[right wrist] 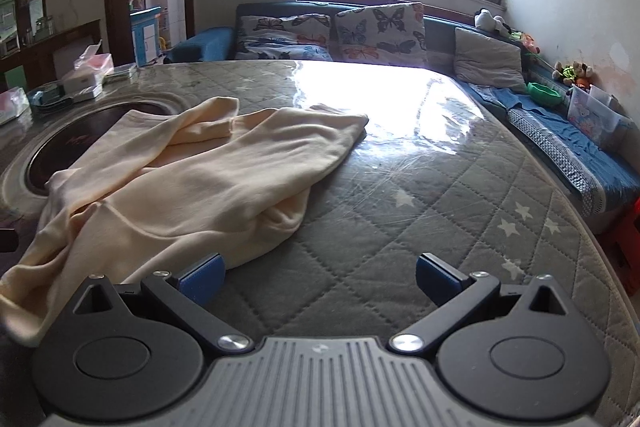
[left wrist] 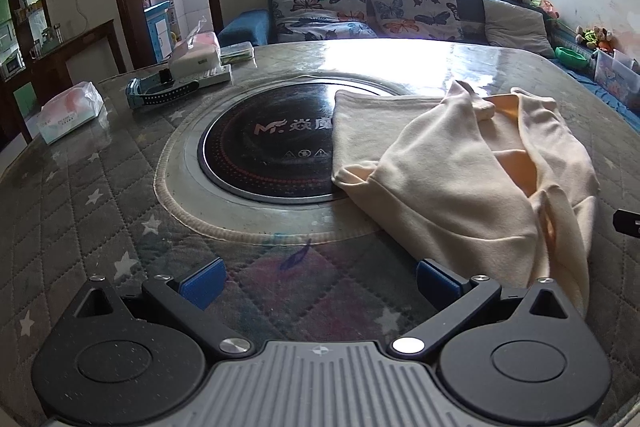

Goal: Fold clothes
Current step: 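Move both grippers toward the crumpled cream shirt on the table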

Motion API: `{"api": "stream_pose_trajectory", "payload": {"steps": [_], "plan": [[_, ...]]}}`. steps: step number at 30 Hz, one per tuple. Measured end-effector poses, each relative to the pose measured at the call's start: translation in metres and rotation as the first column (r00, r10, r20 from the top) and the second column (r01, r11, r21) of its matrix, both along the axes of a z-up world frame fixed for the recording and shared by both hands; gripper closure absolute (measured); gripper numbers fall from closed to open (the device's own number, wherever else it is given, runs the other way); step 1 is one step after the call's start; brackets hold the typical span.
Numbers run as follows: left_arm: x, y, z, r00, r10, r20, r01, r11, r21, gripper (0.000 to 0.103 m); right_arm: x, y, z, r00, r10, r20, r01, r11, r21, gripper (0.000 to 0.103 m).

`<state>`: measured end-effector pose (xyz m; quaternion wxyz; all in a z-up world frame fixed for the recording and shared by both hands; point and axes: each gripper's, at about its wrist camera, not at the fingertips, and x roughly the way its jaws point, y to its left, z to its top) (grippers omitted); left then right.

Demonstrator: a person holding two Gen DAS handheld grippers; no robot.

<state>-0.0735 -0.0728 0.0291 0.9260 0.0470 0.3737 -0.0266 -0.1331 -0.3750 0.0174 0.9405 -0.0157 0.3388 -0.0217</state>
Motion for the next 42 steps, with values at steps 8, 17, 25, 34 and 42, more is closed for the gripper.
{"api": "stream_pose_trajectory", "payload": {"steps": [8,17,25,34,42], "plan": [[-0.012,-0.006,0.002,1.0,-0.017,-0.003,0.017,1.0,-0.006,0.0,-0.017,0.012,0.001,1.0,0.021,-0.007,-0.021,1.0,0.016,0.003],[-0.023,-0.009,0.001,1.0,-0.025,-0.012,0.025,1.0,-0.008,0.0,-0.03,0.019,0.003,0.999,0.038,-0.004,-0.038,0.999,0.03,0.003],[-0.031,-0.015,0.001,0.999,-0.037,-0.014,0.037,0.999,-0.002,0.0,-0.038,0.029,0.005,0.998,0.068,0.0,-0.068,0.997,0.03,0.003],[-0.04,-0.02,0.003,0.999,-0.045,-0.01,0.045,0.999,0.008,0.0,-0.047,0.035,0.008,0.996,0.09,0.011,-0.09,0.995,0.033,0.003],[-0.051,-0.023,0.005,0.999,-0.051,0.001,0.051,0.999,0.002,0.0,-0.054,0.042,0.011,0.993,0.111,0.025,-0.112,0.993,0.03,0.003]]}}
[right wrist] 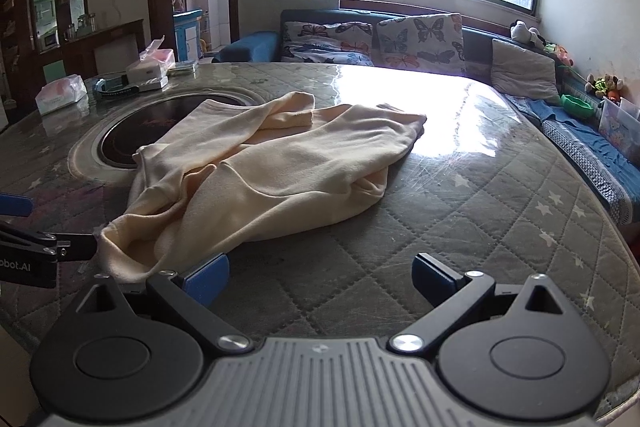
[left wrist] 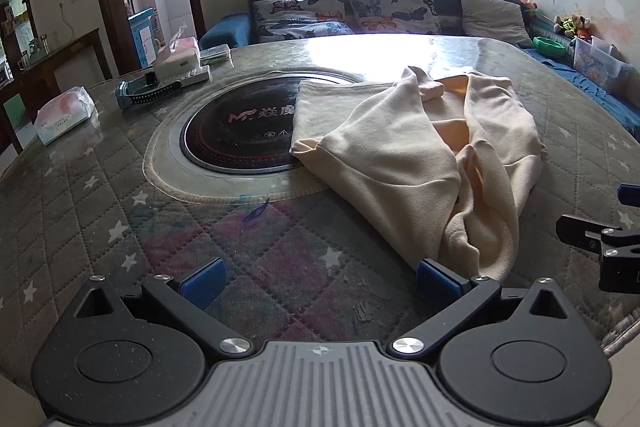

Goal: Fold clothes
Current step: 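Move both grippers toward the crumpled cream shirt on the table, then grasp the shirt edge with the left gripper while the right gripper grasps another edge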

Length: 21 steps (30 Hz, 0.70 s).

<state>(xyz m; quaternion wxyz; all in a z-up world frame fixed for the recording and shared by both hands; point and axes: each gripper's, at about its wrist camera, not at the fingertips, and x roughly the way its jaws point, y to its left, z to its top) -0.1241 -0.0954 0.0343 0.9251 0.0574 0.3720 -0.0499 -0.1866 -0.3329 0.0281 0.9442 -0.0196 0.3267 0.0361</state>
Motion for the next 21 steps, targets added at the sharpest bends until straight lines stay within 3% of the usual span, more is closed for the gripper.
{"api": "stream_pose_trajectory", "payload": {"steps": [13,21], "plan": [[-0.008,-0.005,0.005,1.0,-0.008,0.017,0.008,1.0,-0.014,0.0,-0.006,0.005,0.005,1.0,0.006,0.021,-0.006,1.0,0.003,0.004],[0.015,-0.013,0.02,0.998,-0.043,0.052,0.044,0.999,-0.01,0.0,0.012,0.003,0.011,1.0,0.016,0.02,-0.016,1.0,-0.003,0.008]]}}
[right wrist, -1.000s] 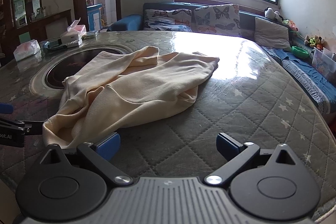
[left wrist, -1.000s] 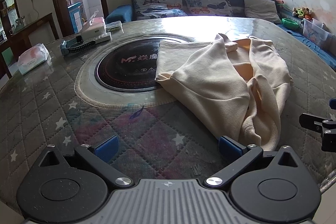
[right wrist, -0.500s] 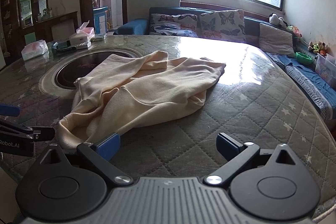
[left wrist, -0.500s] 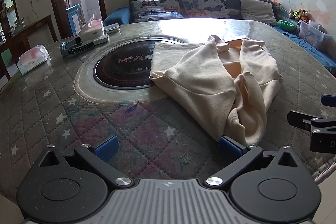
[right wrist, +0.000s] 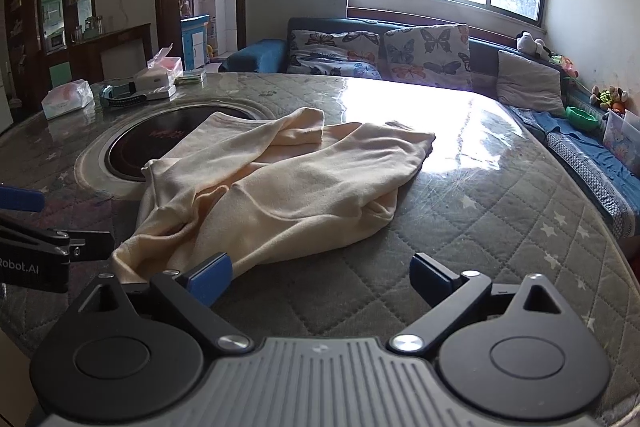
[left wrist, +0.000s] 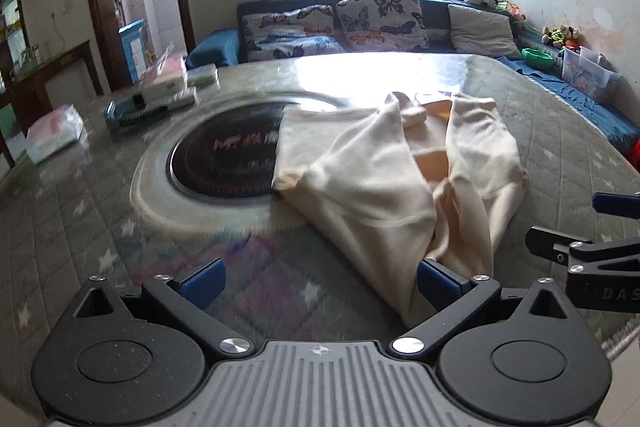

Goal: Fold clothes
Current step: 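Grasp the shirt edge with the left gripper while the right gripper grasps another edge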

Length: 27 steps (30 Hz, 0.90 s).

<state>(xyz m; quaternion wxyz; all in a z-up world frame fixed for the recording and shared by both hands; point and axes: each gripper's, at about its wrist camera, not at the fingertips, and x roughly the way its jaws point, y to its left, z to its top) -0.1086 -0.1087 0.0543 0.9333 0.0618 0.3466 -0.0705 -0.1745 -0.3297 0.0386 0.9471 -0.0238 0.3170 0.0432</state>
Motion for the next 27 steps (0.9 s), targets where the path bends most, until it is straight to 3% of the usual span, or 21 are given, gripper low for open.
{"api": "stream_pose_trajectory", "payload": {"steps": [10,18,27], "plan": [[0.067,-0.026,0.008,0.997,-0.057,0.044,0.056,0.998,0.025,0.001,0.061,-0.022,0.004,0.999,-0.018,-0.037,0.02,0.999,0.044,0.017],[0.124,-0.055,0.007,0.991,-0.127,0.045,0.127,0.992,-0.005,0.024,0.114,-0.043,0.008,0.998,-0.049,-0.046,0.052,0.997,0.056,0.027],[0.177,-0.079,-0.009,0.984,-0.178,-0.014,0.178,0.984,0.02,0.028,0.168,-0.065,0.006,0.994,-0.089,-0.067,0.095,0.99,0.1,0.041]]}}
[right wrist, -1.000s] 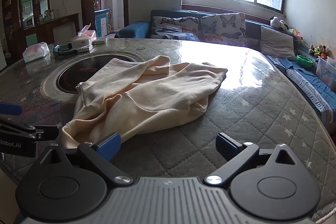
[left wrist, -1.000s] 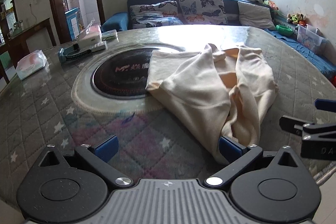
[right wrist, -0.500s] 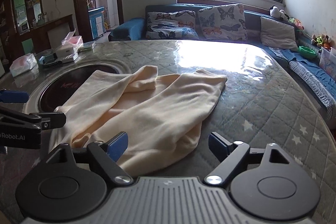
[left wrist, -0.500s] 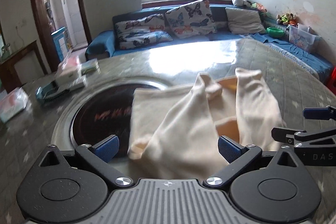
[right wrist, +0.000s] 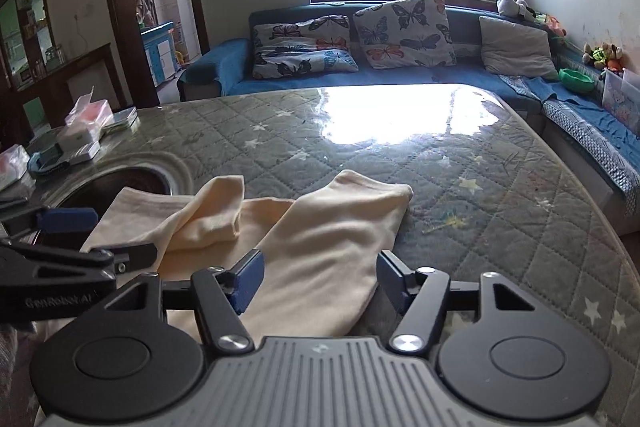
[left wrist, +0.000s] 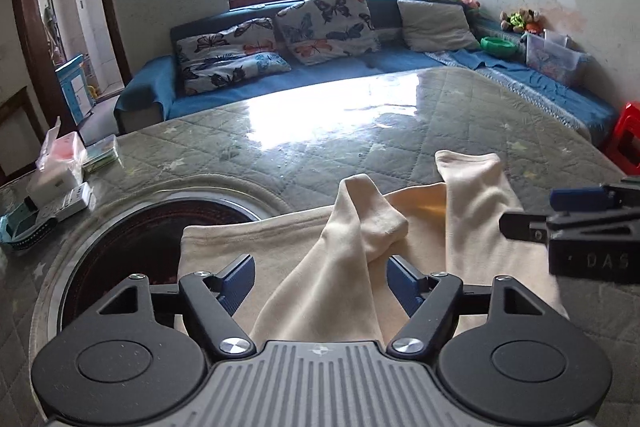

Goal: Fold clothes
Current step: 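Grasp the shirt edge with the left gripper while the right gripper grasps another edge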

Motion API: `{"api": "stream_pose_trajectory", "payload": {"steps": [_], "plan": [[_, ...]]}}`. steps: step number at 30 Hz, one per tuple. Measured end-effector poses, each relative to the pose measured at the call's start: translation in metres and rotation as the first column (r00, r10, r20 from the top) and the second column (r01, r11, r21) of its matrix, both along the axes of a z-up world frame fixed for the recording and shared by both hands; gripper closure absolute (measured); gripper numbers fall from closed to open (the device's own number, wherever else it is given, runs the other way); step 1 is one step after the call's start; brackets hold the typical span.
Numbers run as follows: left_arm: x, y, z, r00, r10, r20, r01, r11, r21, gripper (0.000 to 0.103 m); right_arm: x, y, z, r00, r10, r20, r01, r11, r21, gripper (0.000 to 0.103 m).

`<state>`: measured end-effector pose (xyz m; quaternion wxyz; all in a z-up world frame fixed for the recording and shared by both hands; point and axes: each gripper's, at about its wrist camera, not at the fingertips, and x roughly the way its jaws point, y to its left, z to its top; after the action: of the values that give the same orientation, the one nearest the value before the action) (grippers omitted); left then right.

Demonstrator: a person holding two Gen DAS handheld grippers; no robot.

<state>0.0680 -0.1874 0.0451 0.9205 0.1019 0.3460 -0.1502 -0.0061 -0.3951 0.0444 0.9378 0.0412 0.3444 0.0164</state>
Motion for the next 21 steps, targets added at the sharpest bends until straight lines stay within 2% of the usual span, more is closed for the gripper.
{"api": "stream_pose_trajectory", "payload": {"steps": [2,4,6,8,12,15,17,19,21], "plan": [[0.01,-0.003,-0.006,1.0,0.001,-0.022,-0.001,1.0,0.01,0.028,0.013,-0.001,-0.001,1.0,-0.005,-0.001,0.005,1.0,-0.004,0.044],[0.019,-0.003,-0.013,0.999,0.007,-0.05,-0.007,1.0,0.009,0.033,0.026,0.0,-0.002,1.0,-0.001,-0.012,0.001,1.0,0.003,0.047],[0.026,-0.002,-0.019,0.997,0.007,-0.083,-0.007,1.0,0.002,0.056,0.038,0.003,-0.002,1.0,0.008,-0.014,-0.008,1.0,0.008,0.049],[0.03,0.0,-0.024,0.995,0.004,-0.101,-0.005,1.0,-0.009,0.063,0.048,0.007,-0.004,1.0,0.016,-0.017,-0.016,1.0,0.01,0.052],[0.025,0.003,-0.021,0.997,-0.016,-0.079,0.014,1.0,-0.025,0.087,0.065,0.017,-0.015,0.998,0.032,-0.051,-0.032,0.999,-0.004,0.06],[0.023,0.011,-0.017,0.998,0.003,-0.063,-0.005,0.999,-0.042,0.091,0.069,0.025,-0.024,0.996,0.043,-0.077,-0.046,0.998,-0.049,0.072],[0.02,0.02,-0.013,0.998,0.028,-0.052,-0.031,0.998,-0.061,0.092,0.067,0.026,-0.028,0.996,0.036,-0.078,-0.042,0.996,-0.079,0.089],[0.016,0.032,-0.006,0.997,0.062,-0.034,-0.065,0.994,-0.083,0.092,0.062,0.021,-0.027,0.997,0.018,-0.072,-0.023,0.997,-0.069,0.097],[0.009,0.048,0.002,0.995,0.102,-0.013,-0.103,0.989,-0.106,0.092,0.053,0.015,-0.023,0.999,-0.002,-0.052,-0.001,0.998,-0.065,0.098]]}}
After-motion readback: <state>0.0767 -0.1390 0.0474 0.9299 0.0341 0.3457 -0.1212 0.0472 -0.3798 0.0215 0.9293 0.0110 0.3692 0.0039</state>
